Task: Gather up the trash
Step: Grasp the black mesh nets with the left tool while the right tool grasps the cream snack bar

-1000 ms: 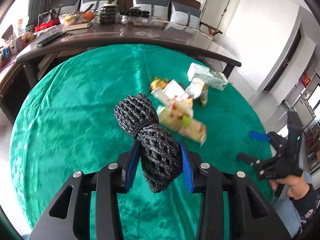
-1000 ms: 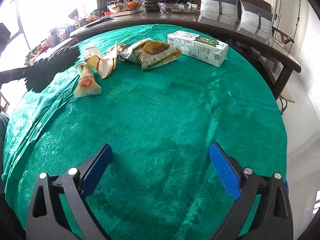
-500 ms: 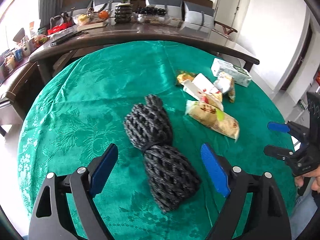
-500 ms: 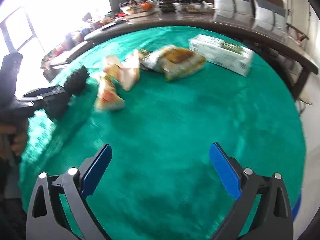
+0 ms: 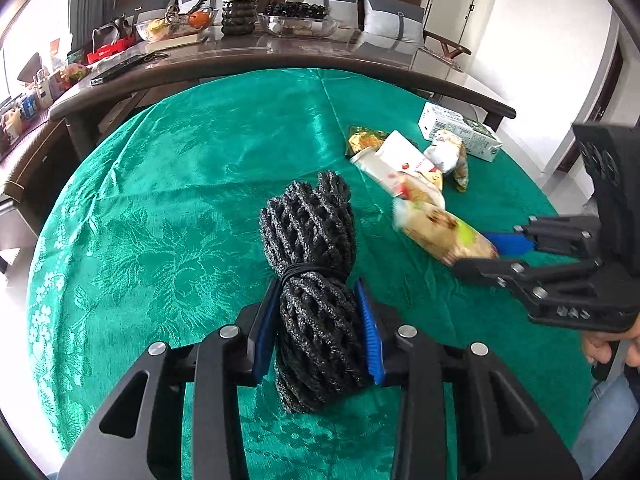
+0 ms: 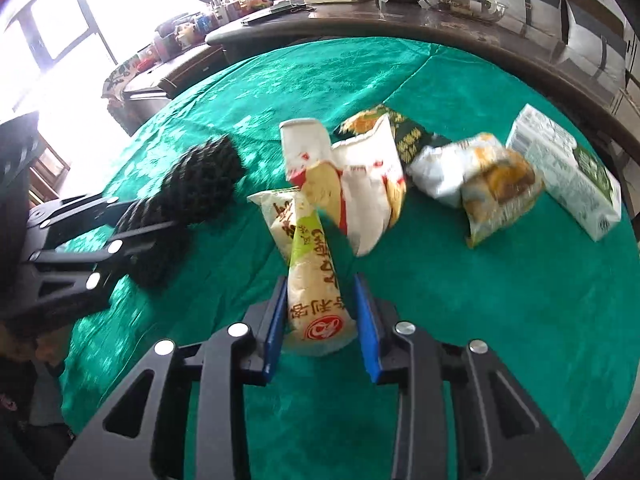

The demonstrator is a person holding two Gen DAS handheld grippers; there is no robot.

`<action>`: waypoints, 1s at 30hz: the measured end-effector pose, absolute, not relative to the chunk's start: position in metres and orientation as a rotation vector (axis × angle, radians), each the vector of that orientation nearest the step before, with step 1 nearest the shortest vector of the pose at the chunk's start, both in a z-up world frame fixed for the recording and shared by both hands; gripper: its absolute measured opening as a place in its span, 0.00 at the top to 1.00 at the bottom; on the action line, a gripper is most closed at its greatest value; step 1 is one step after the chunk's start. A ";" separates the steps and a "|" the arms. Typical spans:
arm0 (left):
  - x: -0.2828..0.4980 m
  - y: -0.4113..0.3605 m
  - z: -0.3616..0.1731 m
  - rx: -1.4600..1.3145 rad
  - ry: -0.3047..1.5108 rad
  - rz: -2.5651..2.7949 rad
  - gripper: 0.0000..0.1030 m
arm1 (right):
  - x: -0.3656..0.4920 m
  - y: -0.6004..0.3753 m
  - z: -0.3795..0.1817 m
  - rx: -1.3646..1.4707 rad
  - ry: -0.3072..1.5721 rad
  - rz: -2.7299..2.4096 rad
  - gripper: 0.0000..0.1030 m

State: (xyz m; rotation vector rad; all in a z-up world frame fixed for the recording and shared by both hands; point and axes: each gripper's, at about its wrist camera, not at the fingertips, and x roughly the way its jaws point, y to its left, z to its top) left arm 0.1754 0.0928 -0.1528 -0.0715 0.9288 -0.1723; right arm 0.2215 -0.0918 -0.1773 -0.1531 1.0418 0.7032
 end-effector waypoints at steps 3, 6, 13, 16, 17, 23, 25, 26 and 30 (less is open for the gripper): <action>0.167 0.088 -0.148 -0.081 0.931 -0.220 0.65 | 0.190 -0.131 -0.171 -0.049 1.029 0.712 0.71; 0.157 0.078 -0.143 -0.099 0.926 -0.281 0.65 | 0.172 -0.176 -0.169 0.052 0.993 0.638 0.71; 0.157 0.002 -0.138 -0.031 0.921 -0.407 0.64 | 0.183 -0.242 -0.171 0.091 0.904 0.333 0.71; 0.166 -0.024 -0.145 -0.009 0.922 -0.402 0.62 | 0.193 -0.241 -0.176 0.025 0.883 0.270 0.68; 0.171 -0.028 -0.150 -0.009 0.929 -0.386 0.61 | 0.199 -0.240 -0.179 0.007 0.885 0.250 0.67; 0.181 -0.039 -0.165 0.025 0.932 -0.333 0.16 | 0.208 -0.236 -0.194 -0.032 0.906 0.252 0.41; 0.183 -0.039 -0.166 0.040 0.934 -0.314 0.11 | 0.203 -0.230 -0.194 -0.068 0.894 0.255 0.37; 0.184 -0.038 -0.168 0.039 0.946 -0.311 0.11 | 0.202 -0.230 -0.193 -0.074 0.896 0.248 0.35; 0.185 -0.038 -0.170 0.061 0.951 -0.313 0.05 | 0.203 -0.235 -0.193 -0.044 0.904 0.262 0.32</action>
